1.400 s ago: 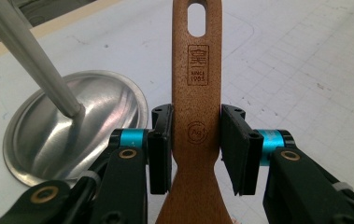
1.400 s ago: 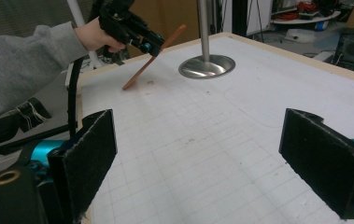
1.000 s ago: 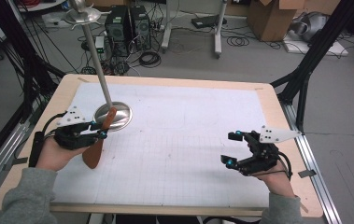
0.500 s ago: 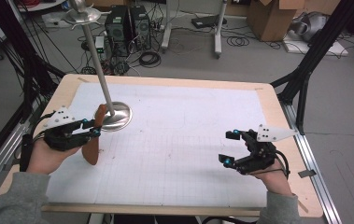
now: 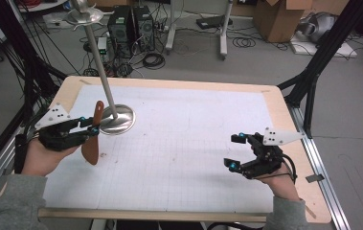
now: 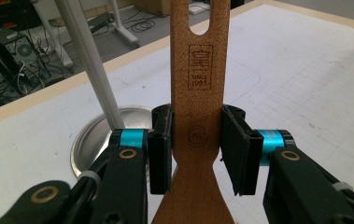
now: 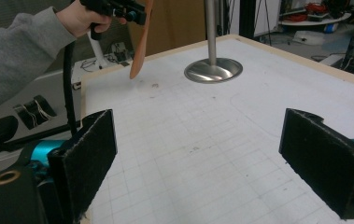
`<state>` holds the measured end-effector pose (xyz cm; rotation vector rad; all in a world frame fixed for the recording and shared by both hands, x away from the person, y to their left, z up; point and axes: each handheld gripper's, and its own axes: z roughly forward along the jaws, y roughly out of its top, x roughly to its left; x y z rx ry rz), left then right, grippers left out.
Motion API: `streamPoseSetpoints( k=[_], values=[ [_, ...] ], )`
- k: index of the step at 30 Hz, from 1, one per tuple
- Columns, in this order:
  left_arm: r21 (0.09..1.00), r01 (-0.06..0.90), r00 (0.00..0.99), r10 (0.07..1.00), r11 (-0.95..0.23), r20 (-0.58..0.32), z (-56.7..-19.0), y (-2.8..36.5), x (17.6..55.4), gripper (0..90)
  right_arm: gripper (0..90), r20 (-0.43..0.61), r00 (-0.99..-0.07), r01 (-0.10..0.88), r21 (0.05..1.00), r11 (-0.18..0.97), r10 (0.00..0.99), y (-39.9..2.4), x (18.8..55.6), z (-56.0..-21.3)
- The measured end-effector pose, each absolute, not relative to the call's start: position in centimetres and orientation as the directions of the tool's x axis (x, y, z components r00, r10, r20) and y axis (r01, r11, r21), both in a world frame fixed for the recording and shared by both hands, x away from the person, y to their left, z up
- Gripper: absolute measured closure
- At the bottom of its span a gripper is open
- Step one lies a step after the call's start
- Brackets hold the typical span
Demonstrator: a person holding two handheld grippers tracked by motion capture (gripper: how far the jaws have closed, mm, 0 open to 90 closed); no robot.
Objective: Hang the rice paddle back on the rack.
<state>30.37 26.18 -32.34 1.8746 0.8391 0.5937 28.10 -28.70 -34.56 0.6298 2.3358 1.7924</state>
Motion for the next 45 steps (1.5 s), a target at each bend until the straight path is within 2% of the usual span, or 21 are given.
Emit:
streamPoseSetpoints(
  k=[28,45],
  values=[
    [0.917,0.273,0.688,0.725,-0.29,0.025,-28.4,28.6,32.6,64.9,10.0,0.153,-0.897,0.256,0.945,0.203,0.414,-29.2,28.4,-34.7],
    [0.93,0.256,0.658,0.753,-0.263,0.032,-24.2,30.3,33.6,65.0,10.0,0.158,-0.892,0.262,0.944,0.199,0.424,-29.6,28.4,-34.8]
  ],
)
